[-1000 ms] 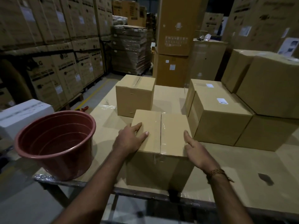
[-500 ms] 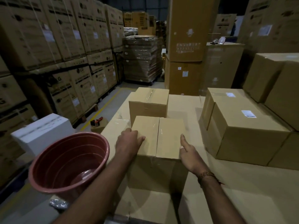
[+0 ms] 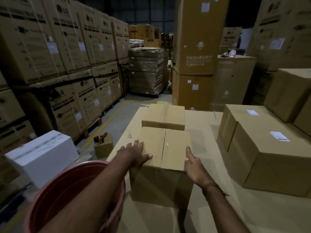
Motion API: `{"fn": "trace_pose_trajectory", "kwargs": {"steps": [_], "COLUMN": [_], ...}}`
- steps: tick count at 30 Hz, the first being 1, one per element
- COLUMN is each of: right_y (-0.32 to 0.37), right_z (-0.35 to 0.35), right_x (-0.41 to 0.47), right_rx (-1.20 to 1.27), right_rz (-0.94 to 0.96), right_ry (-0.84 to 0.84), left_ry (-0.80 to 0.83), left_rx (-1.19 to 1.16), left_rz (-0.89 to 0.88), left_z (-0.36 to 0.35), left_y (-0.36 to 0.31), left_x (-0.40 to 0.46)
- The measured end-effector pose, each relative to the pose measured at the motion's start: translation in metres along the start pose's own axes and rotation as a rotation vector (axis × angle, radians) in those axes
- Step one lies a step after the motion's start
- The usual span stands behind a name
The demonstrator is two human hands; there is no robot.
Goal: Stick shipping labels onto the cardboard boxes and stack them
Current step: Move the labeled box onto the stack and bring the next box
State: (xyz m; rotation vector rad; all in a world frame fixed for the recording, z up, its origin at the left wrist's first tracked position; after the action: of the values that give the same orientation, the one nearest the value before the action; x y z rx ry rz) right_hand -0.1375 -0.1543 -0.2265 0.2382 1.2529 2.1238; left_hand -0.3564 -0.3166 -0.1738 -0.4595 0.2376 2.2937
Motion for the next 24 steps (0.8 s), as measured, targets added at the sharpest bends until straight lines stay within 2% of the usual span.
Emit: {"fn": "trace_pose_trajectory", "kwargs": {"steps": [9,24], "right_y": [0.015,0.022], "right_z": [-0.013,-0.018], "right_x": [0.027,0.045], "right_rx": [-0.015,0.003], "right_rz": [-0.003,-0.017], "right_ry": [-0.03,-0.065], "left_ry": [0.047,0.025], "left_rx": [-0.098,-0.179], "left_rz": [-0.067,-0.118], "left_z": [0.01,0.012], "left_y": [0.02,0.032], "left_x": [0.028,0.048]}}
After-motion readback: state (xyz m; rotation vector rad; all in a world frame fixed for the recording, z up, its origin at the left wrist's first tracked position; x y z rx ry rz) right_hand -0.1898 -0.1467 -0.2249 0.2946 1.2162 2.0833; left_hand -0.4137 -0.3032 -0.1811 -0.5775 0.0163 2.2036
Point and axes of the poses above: each hand's wrist, its own x-axis towards the middle knuckle, its own z-axis out of the back of the hand, y = z × x, the point moved 1 cm from there along x, towards the middle knuckle, and after that the axes turned 6 degrees about y, right-handed, at the moved point
